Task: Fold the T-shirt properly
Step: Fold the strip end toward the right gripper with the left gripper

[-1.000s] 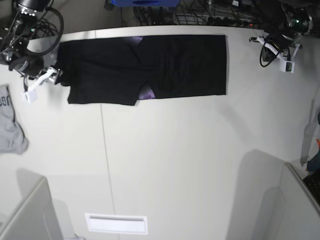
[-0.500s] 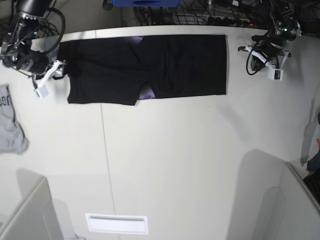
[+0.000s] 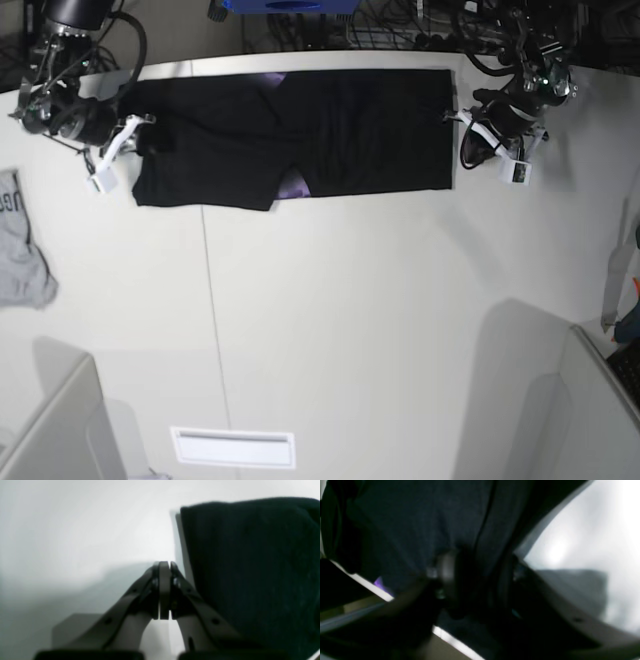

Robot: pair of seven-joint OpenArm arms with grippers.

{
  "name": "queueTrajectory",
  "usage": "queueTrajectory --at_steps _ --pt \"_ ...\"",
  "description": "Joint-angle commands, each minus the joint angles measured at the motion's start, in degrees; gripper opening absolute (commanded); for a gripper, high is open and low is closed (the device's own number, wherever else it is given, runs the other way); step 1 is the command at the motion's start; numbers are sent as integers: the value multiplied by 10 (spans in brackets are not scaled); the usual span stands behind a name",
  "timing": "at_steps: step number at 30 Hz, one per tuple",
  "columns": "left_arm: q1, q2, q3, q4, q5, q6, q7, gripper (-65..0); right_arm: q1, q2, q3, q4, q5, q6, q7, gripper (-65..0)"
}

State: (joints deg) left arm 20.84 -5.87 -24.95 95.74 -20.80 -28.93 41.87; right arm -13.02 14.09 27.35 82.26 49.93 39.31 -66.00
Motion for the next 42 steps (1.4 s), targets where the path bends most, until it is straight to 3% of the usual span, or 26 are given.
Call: queueTrajectory --at_steps 1,5,12,16,20,24,28,33,38,42 --pt "-4 -2 0 3 11 3 13 -650 -2 2 -4 0 -24 -4 -24 -498" --pt "-23 -8 42 -4 11 46 13 -650 12 0 -1 -5 -24 -4 -24 -650" --pt "-80 -2 105 -57 5 74 13 -650 42 12 0 6 -28 -15 -24 -650" --pt "-94 -2 137 -48 4 93 13 -650 27 11 -5 102 -24 -96 -25 -650" --pt "-72 -6 121 15 4 93 15 -650 0 -16 -25 199 -24 -143 -26 -650" --pt "-29 -9 43 88 4 88 58 -650 -17 -53 -57 279 -24 -176 -53 -650" --pt "20 -33 -16 111 4 31 66 -650 -27 -89 -96 330 -24 -189 -70 -650" --pt "27 -31 -16 48 5 14 65 -650 -28 -132 -171 330 -24 -190 -71 -650" --pt "6 -9 48 26 11 17 65 -650 -28 -169 -241 333 -25 -190 -74 -650" --pt "-2 2 83 24 11 37 64 -650 -28 -162 -238 331 -13 -191 -68 -650"
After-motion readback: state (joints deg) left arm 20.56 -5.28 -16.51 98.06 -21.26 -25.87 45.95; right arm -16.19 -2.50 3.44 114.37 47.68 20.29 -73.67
